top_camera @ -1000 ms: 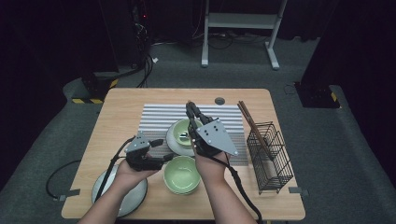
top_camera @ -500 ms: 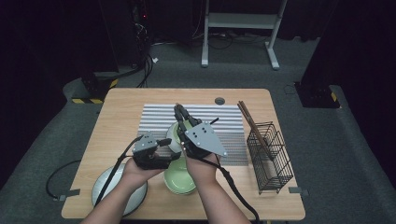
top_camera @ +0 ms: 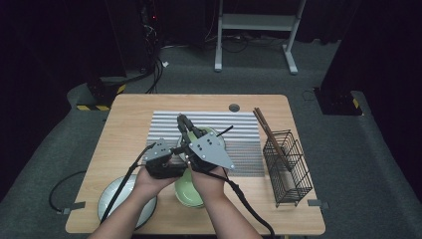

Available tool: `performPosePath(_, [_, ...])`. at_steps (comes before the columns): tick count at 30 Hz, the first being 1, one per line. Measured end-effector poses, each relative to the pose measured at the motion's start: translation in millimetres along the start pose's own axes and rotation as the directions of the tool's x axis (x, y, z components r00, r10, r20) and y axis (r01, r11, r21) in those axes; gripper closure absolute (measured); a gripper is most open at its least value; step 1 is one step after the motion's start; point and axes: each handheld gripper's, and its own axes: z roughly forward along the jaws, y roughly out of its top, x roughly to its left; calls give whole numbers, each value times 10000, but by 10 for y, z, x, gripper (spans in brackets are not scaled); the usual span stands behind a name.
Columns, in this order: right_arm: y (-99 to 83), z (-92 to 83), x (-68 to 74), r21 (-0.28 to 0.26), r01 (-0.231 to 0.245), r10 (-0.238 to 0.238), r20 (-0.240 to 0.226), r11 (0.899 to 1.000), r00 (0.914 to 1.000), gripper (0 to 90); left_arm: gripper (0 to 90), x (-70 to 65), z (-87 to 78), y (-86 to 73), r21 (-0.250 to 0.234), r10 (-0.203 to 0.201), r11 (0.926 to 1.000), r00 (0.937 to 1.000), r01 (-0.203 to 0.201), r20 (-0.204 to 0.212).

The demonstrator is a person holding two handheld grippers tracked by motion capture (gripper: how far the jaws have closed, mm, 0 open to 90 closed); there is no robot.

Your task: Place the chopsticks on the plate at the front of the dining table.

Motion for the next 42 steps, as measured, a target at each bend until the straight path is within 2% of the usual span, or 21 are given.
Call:
performPosePath(8, [-12, 4, 37, 25, -39, 40, -106, 10000, 9999, 841, 624, -36, -27, -2, -427, 185, 9989, 9997, -192, -171])
performPosePath(19, [-10, 1, 26, -1, -165, 165, -143, 9999, 9998, 841, 758, -48, -31, -23, -616, 289, 9976, 9992, -306, -279])
performPosePath(23, [-9, -1, 24, -13, -177, 177, -135, 9998, 9998, 841, 805, -59, -19, -37, -656, 382, 9970, 9987, -403, -330])
performPosePath(25, [-8, -2, 22, -26, -163, 162, -128, 9999, 9998, 841, 843, -81, -22, -41, -736, 571, 9955, 9975, -600, -409])
performPosePath(31, [-7, -5, 12, -11, -173, 172, -114, 9999, 9998, 838, 851, -87, -26, -45, -703, 753, 9944, 9962, -783, -443])
performPosePath(37, [-5, 1, 3, 10, -176, 176, -90, 9998, 9998, 826, 854, -83, -32, -37, -694, 734, 9947, 9963, -764, -446])
performPosePath(42, [-27, 9, -1, 253, -240, 245, -193, 9994, 9995, 742, 854, -62, -47, -13, -741, 642, 9950, 9968, -677, -484])
